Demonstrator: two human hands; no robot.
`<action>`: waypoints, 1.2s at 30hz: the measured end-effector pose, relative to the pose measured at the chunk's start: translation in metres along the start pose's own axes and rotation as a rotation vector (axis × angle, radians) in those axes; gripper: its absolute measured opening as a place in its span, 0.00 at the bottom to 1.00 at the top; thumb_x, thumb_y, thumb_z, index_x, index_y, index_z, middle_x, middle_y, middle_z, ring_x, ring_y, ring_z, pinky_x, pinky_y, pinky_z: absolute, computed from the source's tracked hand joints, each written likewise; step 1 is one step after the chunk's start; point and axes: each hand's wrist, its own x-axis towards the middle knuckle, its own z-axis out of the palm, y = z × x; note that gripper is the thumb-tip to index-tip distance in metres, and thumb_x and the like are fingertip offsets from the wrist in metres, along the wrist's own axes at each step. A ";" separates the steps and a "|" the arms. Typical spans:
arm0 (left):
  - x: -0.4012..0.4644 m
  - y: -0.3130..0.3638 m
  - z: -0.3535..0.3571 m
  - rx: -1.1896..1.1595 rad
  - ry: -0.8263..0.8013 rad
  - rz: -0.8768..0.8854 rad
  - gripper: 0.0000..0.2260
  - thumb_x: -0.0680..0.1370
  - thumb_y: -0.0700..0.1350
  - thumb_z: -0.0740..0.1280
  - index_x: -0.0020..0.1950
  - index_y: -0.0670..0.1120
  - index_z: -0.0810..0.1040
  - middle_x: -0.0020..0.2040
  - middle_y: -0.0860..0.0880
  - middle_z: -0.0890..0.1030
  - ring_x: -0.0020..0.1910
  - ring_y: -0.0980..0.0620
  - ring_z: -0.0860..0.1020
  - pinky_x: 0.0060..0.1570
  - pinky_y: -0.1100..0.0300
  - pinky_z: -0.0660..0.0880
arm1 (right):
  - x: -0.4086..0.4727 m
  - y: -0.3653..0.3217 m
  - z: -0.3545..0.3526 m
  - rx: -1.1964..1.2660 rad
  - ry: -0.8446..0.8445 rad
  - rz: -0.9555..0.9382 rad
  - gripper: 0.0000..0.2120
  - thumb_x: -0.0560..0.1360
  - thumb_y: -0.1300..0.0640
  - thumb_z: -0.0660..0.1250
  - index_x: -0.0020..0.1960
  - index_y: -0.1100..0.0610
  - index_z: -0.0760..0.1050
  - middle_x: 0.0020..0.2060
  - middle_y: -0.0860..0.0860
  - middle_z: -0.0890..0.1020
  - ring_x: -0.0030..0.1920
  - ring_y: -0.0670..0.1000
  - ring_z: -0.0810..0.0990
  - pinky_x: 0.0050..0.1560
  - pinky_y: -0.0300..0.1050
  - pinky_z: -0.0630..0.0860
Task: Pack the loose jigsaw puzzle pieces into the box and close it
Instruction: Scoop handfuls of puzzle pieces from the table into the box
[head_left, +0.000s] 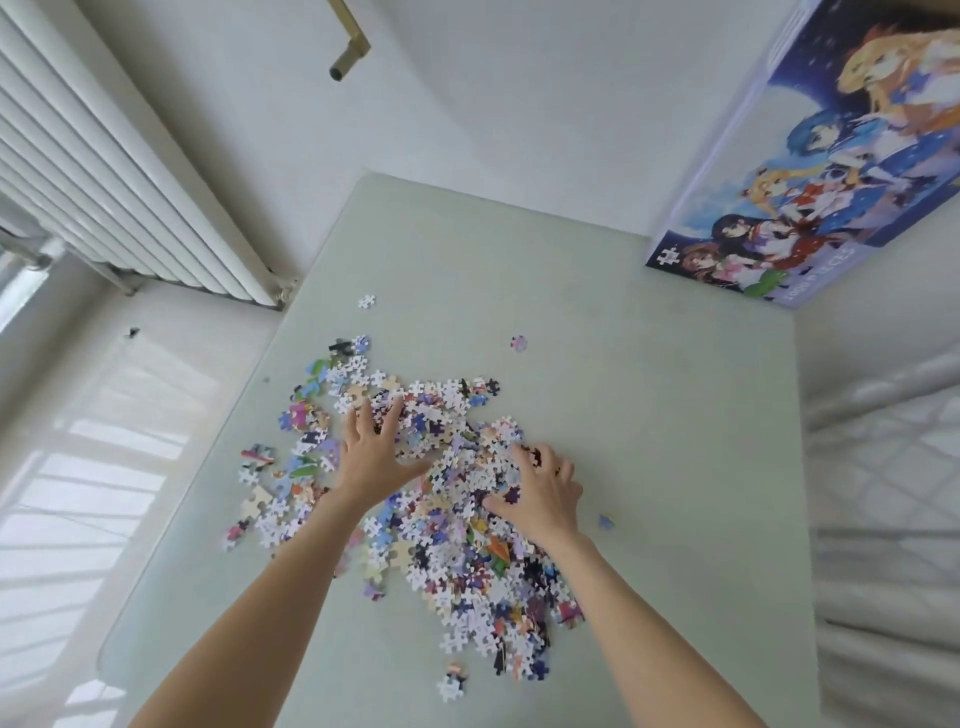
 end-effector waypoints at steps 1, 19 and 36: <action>0.006 0.003 0.001 0.011 -0.011 0.015 0.45 0.68 0.68 0.65 0.75 0.59 0.41 0.77 0.45 0.40 0.74 0.39 0.40 0.70 0.36 0.47 | 0.001 -0.008 0.000 -0.004 -0.023 -0.054 0.40 0.68 0.33 0.65 0.74 0.43 0.52 0.73 0.51 0.54 0.69 0.58 0.56 0.64 0.57 0.63; -0.020 0.011 0.026 0.199 0.011 0.308 0.42 0.65 0.60 0.74 0.72 0.61 0.54 0.69 0.48 0.60 0.64 0.49 0.65 0.53 0.59 0.74 | 0.015 -0.023 -0.007 -0.019 0.088 -0.215 0.35 0.68 0.45 0.73 0.70 0.48 0.63 0.64 0.49 0.67 0.62 0.50 0.67 0.56 0.46 0.73; -0.019 0.020 0.028 0.042 0.107 0.336 0.23 0.71 0.54 0.71 0.64 0.54 0.70 0.64 0.49 0.68 0.58 0.52 0.73 0.38 0.68 0.72 | 0.002 -0.016 -0.012 0.163 -0.022 -0.102 0.37 0.65 0.47 0.76 0.69 0.49 0.62 0.59 0.51 0.67 0.60 0.51 0.68 0.57 0.44 0.69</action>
